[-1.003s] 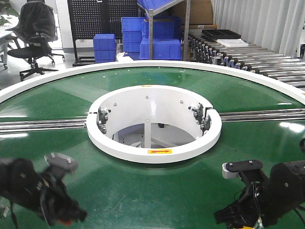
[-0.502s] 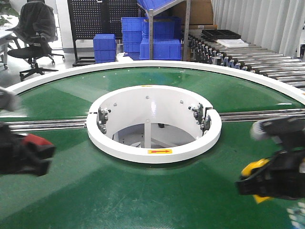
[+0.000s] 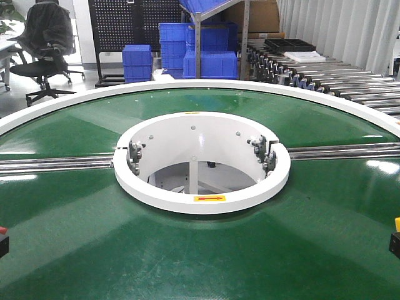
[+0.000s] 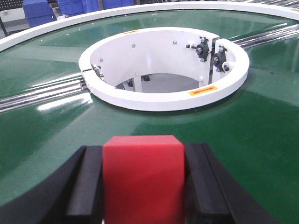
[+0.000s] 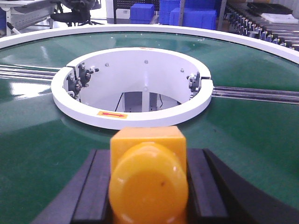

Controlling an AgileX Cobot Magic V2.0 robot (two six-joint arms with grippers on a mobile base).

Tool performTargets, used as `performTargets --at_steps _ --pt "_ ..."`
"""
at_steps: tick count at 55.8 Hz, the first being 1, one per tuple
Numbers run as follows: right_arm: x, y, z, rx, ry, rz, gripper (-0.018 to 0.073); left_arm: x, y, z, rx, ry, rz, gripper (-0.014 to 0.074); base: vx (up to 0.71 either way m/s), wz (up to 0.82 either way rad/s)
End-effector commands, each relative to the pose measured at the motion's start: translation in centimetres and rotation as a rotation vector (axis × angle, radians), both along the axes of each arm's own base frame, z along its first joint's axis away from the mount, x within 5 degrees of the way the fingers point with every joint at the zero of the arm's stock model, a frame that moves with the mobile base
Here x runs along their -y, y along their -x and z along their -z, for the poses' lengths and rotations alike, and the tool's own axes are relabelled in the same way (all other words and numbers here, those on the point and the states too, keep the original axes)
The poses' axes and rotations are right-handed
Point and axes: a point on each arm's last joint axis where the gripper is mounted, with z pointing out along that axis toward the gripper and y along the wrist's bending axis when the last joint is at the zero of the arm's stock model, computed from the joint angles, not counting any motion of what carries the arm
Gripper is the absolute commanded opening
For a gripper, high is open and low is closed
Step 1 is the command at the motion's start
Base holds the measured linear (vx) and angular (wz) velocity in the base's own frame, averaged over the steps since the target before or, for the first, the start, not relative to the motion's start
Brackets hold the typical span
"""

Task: Pick red and yellow blocks into blue bin
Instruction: 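Lift both held blocks up off the table surface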

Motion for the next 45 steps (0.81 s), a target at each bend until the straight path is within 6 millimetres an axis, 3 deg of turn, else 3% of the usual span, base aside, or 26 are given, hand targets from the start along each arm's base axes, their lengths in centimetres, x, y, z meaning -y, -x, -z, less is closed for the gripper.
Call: performTargets --at_steps 1,45 --pt "0.07 -0.02 -1.76 0.12 -0.011 0.007 -0.0011 -0.14 -0.04 -1.88 0.126 0.054 -0.021 -0.0001 0.0 0.0" --pt "0.07 -0.01 -1.67 0.11 -0.01 0.006 -0.0011 -0.14 -0.04 -1.89 0.126 0.054 -0.021 -0.0001 0.0 0.0"
